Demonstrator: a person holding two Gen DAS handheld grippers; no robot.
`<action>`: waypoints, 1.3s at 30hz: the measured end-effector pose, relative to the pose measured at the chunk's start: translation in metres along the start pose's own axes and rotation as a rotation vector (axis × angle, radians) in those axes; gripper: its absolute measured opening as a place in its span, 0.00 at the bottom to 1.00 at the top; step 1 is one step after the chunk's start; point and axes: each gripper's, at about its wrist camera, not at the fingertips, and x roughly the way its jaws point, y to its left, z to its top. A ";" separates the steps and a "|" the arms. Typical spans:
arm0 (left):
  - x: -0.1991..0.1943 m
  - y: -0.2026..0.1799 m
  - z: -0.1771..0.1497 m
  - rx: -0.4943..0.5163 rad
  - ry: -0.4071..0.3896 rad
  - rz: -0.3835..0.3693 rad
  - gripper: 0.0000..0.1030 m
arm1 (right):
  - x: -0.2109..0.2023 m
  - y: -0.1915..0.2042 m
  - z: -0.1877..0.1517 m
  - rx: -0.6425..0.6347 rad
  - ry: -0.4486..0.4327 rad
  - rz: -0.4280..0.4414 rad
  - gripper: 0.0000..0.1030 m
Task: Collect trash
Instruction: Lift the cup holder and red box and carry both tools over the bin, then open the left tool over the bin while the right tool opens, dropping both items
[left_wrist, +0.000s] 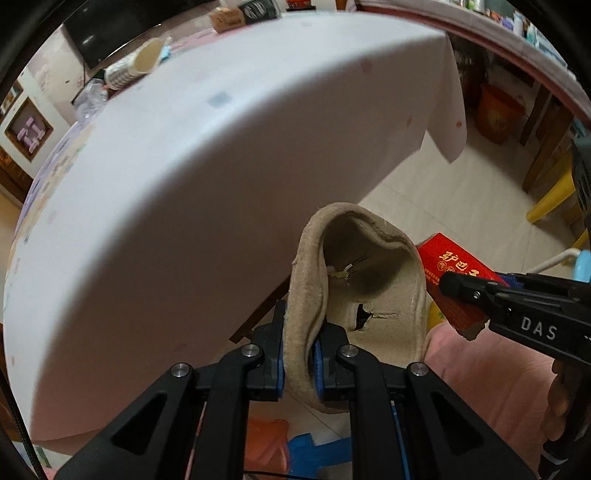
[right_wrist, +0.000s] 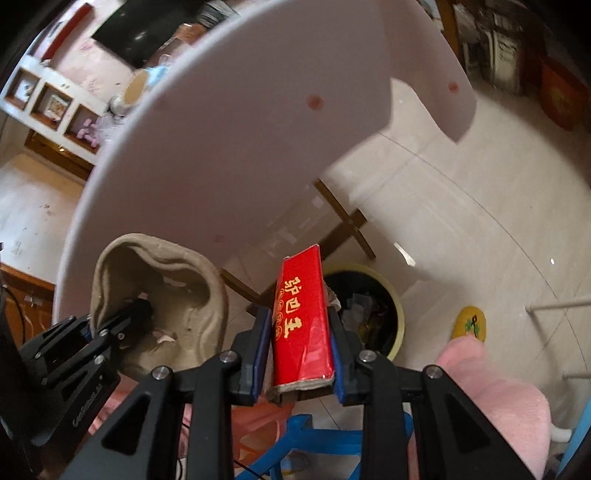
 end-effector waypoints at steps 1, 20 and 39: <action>0.005 -0.003 0.000 0.007 0.004 0.002 0.09 | 0.007 -0.003 0.000 0.008 0.007 -0.006 0.27; 0.099 -0.025 -0.016 0.074 0.150 0.046 0.10 | 0.113 -0.065 -0.008 0.121 0.134 -0.023 0.29; 0.090 -0.027 -0.012 0.097 0.131 0.047 0.53 | 0.125 -0.050 -0.015 0.066 0.150 -0.004 0.51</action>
